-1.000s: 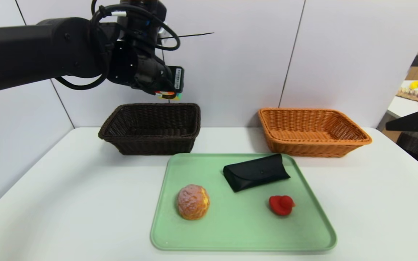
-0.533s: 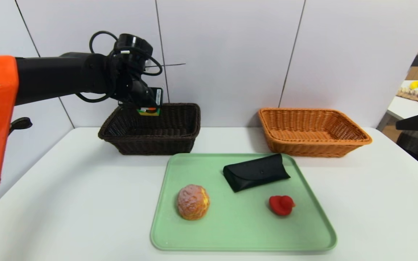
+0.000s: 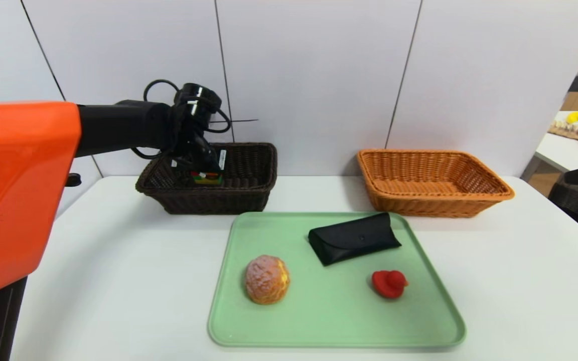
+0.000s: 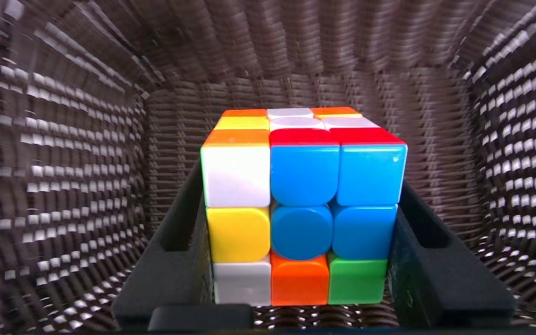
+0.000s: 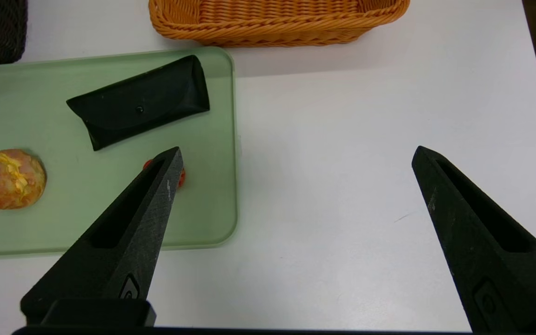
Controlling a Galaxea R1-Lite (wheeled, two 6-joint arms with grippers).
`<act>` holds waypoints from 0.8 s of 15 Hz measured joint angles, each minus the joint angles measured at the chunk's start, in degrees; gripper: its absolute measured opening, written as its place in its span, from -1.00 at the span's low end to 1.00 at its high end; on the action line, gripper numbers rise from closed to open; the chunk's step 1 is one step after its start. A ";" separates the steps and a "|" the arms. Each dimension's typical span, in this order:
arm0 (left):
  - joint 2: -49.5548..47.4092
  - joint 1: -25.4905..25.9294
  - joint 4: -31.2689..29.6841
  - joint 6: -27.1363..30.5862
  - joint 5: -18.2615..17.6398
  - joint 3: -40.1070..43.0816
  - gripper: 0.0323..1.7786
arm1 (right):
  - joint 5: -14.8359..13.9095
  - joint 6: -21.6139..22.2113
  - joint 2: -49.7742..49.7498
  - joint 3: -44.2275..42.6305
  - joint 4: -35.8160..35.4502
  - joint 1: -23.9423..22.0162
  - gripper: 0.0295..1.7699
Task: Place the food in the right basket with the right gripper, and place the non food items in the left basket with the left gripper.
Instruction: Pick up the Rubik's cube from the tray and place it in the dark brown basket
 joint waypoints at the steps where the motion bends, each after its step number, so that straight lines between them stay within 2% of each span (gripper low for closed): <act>1: 0.74 0.20 0.00 0.06 0.00 0.00 0.09 | 0.00 -0.04 -0.20 0.06 0.00 -0.05 0.92; 9: 3.91 1.66 -0.87 0.24 0.22 -0.09 0.09 | 0.93 1.32 -0.55 0.78 -0.17 -1.60 0.92; 12: 4.18 1.88 -2.13 0.24 0.39 -0.09 0.34 | 1.04 1.27 -0.44 0.78 -0.20 -1.57 0.92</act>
